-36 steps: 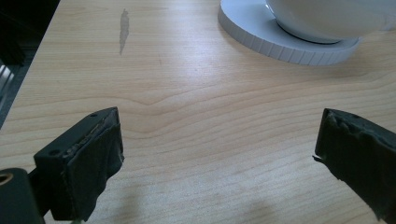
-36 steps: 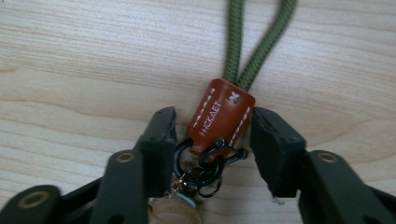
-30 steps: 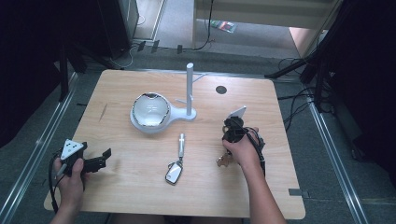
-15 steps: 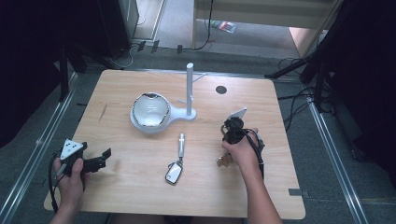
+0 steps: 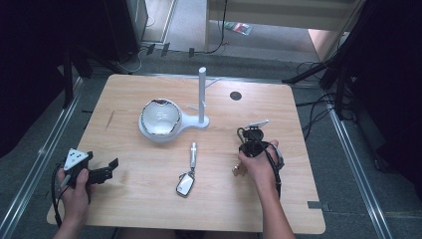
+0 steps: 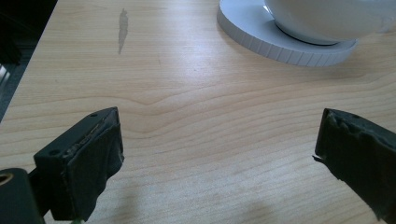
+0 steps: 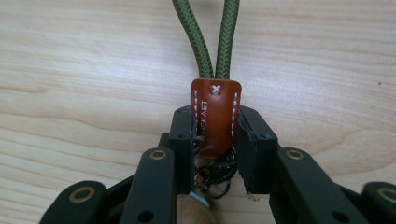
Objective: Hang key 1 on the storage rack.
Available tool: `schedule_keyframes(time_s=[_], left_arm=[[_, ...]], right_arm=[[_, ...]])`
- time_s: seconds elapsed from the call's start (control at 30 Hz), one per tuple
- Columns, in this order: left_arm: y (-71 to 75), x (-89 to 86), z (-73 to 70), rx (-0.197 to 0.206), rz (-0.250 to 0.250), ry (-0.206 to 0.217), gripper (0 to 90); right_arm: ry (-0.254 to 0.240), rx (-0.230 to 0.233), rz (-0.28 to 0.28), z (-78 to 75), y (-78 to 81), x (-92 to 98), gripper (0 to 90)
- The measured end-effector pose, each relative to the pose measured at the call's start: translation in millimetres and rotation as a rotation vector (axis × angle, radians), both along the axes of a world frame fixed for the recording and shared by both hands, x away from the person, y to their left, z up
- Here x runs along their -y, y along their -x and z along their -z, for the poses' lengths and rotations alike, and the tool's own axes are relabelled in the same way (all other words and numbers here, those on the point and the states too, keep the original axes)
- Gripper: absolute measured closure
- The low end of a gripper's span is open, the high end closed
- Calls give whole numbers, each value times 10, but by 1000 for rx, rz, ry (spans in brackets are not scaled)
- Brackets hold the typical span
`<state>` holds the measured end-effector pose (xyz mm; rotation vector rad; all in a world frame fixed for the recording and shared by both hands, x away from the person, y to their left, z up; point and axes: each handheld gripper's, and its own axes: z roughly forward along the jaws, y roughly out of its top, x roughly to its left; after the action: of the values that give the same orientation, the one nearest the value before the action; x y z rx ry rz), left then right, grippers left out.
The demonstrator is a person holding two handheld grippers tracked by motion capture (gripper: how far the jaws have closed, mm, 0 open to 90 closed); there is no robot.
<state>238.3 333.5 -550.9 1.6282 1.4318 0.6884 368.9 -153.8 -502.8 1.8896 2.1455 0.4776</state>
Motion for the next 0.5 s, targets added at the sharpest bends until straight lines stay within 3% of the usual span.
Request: schedule_keyframes(time_s=[0.5], left_arm=[[-1,0,-1,-2,3,-4,14]], right_arm=[[-150,309,-3,-363,166,36,705]])
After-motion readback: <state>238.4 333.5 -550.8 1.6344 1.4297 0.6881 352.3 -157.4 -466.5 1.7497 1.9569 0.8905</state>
